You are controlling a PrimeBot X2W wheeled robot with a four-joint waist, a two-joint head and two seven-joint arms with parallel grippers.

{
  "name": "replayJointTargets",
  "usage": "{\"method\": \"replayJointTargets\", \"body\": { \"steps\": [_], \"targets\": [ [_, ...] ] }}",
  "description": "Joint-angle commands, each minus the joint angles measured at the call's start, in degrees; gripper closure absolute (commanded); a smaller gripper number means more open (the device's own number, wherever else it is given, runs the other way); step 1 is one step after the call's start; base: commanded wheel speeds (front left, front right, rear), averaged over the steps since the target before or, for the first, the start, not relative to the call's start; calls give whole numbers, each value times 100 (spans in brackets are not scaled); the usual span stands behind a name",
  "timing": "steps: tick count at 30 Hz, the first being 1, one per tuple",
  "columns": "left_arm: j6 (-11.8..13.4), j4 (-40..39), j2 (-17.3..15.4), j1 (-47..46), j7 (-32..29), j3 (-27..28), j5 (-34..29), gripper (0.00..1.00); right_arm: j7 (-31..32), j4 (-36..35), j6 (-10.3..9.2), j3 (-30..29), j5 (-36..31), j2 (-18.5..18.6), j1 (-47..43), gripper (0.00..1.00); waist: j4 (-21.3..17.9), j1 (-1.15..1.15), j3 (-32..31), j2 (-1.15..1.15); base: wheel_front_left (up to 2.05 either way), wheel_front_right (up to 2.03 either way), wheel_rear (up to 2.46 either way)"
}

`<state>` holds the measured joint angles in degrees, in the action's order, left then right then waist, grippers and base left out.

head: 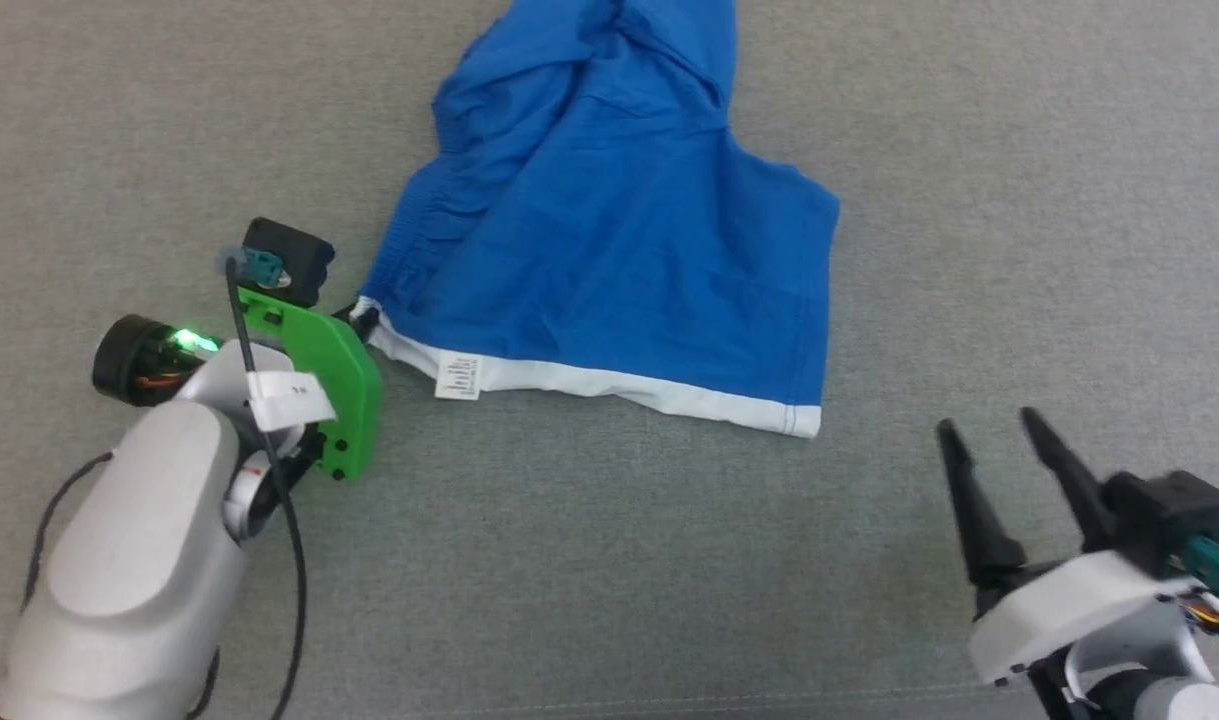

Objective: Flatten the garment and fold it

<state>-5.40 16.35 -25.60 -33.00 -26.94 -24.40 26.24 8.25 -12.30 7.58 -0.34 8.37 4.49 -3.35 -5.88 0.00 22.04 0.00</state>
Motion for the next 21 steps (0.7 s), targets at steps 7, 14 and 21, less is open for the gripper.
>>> {"method": "replayJointTargets", "body": {
  "steps": [7,14,21],
  "targets": [
    [223,-558,147,360,363,-90,-112,100,1553,-104,-9,707,731,579,585,0,408,0,-197,0,0,0,0],
    [330,-1040,210,509,364,-215,-163,100,2771,448,-9,845,810,573,1166,0,662,0,-168,0,0,0,0],
    [355,-1243,265,470,352,-308,-187,100,3130,868,-9,670,551,266,1459,0,834,0,-54,0,0,0,0]
  ]
}}
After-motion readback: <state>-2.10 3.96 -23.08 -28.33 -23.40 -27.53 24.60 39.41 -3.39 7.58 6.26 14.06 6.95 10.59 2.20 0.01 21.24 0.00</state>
